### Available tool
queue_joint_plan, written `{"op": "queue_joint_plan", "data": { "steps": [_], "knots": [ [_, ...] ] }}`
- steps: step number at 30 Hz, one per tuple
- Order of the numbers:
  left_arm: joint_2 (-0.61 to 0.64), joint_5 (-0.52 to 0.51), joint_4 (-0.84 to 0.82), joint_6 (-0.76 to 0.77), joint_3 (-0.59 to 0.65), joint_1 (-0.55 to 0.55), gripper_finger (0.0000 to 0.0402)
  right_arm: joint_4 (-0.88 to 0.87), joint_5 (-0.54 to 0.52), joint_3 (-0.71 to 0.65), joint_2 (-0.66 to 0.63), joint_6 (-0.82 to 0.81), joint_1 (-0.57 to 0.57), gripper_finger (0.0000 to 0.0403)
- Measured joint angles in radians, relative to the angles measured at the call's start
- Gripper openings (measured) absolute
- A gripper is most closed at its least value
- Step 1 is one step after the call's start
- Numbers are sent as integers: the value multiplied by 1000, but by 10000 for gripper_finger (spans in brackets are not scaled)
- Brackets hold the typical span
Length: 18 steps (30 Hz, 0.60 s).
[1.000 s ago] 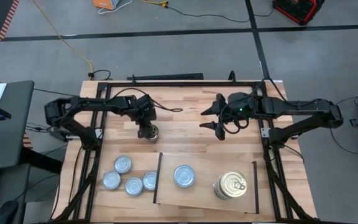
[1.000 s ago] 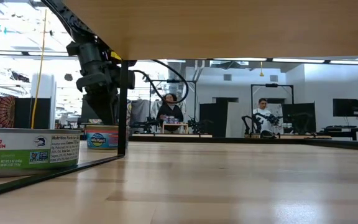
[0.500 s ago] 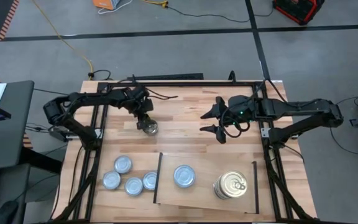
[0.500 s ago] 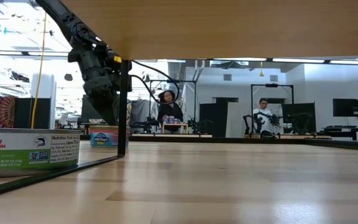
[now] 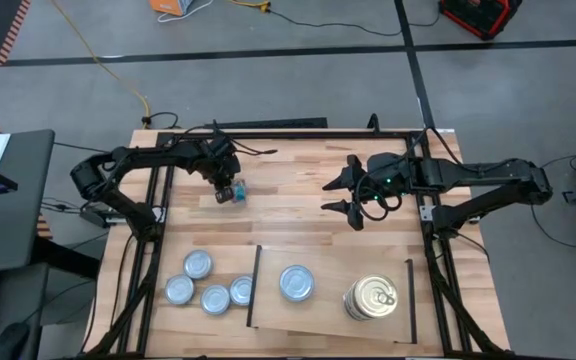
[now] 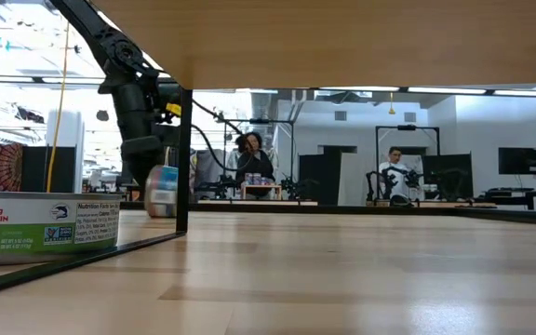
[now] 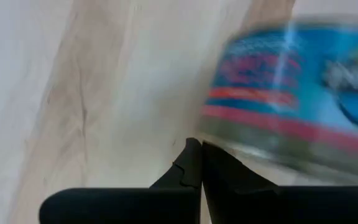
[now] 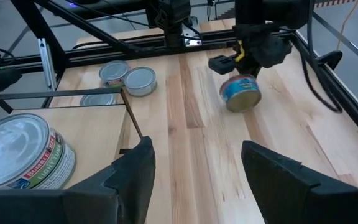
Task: Stack canned seafood by type on shelf
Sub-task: Stack the blue-pink tuna can on the top of the blue-pink tuna cans on the shelf
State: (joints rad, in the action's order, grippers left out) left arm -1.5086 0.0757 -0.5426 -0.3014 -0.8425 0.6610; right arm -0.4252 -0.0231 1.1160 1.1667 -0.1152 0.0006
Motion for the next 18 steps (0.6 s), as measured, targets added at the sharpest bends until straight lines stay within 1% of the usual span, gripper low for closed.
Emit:
{"op": "queue_joint_plan", "data": {
  "steps": [2, 6, 12, 15, 18],
  "knots": [
    [10, -23, 4, 10, 0, -10, 0, 0, 0, 0, 0, 4, 0, 265],
    [47, -142, -37, -7, -13, -26, 0, 0, 0, 0, 0, 8, 0, 265],
    [162, -265, -109, -18, -70, -79, 4, 0, 0, 0, 0, 11, 0, 265],
    [220, -295, -124, 41, -91, -125, 33, -1, -2, 0, 0, 11, -5, 265],
    [266, -310, -129, 109, -96, -181, 86, -3, -12, 0, 0, 17, -22, 265]
  ]
}}
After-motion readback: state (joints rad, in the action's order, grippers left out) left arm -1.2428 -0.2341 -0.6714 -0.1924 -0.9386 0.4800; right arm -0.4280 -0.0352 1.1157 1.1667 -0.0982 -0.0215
